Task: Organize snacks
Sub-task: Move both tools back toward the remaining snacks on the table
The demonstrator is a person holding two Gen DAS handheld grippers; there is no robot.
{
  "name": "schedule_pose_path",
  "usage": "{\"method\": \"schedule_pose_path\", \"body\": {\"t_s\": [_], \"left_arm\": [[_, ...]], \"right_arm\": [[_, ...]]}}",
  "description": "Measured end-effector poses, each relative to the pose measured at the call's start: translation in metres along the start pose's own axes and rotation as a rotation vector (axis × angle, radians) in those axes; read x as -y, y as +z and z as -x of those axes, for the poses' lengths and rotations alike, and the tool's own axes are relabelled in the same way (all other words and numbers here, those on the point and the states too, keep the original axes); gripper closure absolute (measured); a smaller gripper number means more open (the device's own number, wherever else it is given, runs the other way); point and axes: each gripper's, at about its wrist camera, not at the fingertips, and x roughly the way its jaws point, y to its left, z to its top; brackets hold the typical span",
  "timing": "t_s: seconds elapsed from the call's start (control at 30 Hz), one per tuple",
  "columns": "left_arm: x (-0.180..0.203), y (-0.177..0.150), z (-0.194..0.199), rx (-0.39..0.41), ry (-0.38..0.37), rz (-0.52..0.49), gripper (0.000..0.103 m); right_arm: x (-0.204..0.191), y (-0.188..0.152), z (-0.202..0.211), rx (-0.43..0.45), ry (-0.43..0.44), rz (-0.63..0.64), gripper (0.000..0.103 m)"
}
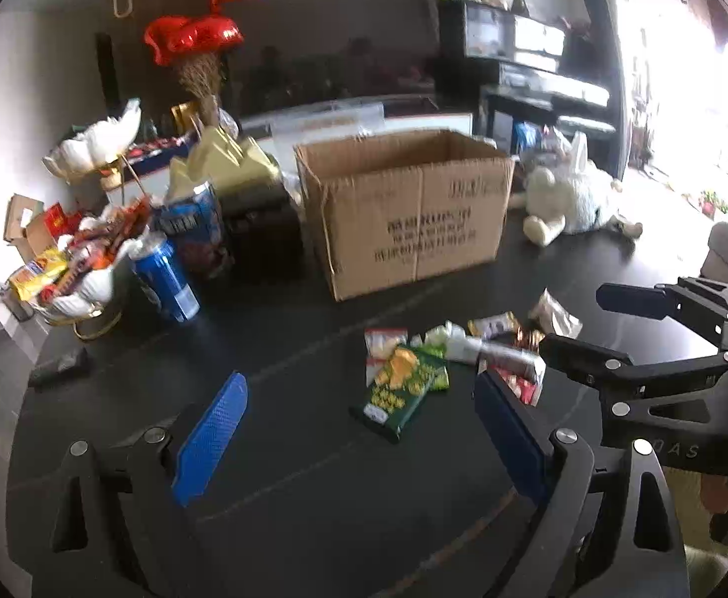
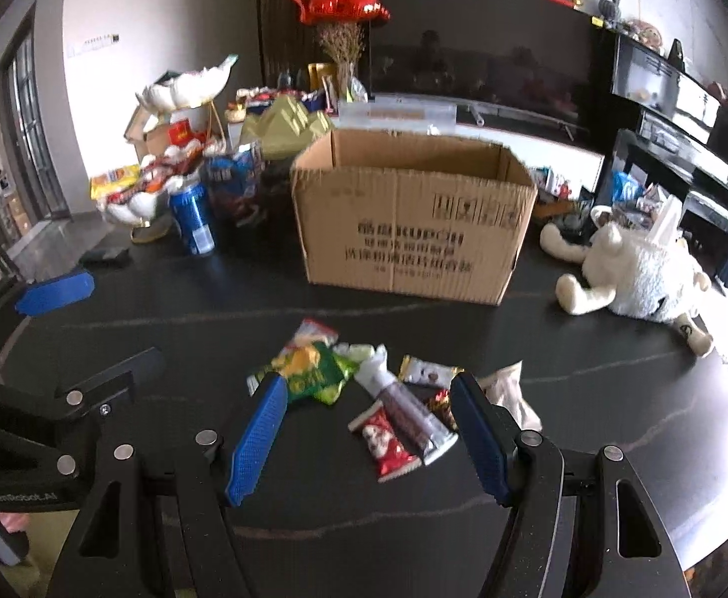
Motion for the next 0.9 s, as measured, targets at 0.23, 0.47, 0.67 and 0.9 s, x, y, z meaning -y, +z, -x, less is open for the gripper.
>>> {"method": "schedule_pose_path", "body": {"t_s": [0.23, 0.47, 0.67, 0.9], "left_arm": [[0.005, -0.015, -0.028, -0.076, -0.038, -0.027, 0.010], [0.006, -0.024, -0.061, -0.157, -0.101, -0.036, 0.010], [0.006, -0.029, -0.087, -0.207, -0.133, -0.044, 0.010], [0.005, -0.024, -0.110, -0.229, -0.154, -0.075, 0.011]], "right_arm": [[0.002, -0.016, -0.025, -0.087, 0.024, -0.016, 0.034], [0.004, -0.023, -0.053, -0.156, 0.028, -0.010, 0.034], [0.003, -0.024, -0.073, -0.202, 0.030, 0.022, 0.037], [0.006, -0.028, -0.093, -0.253, 0.034, 0.029, 0.046]]}}
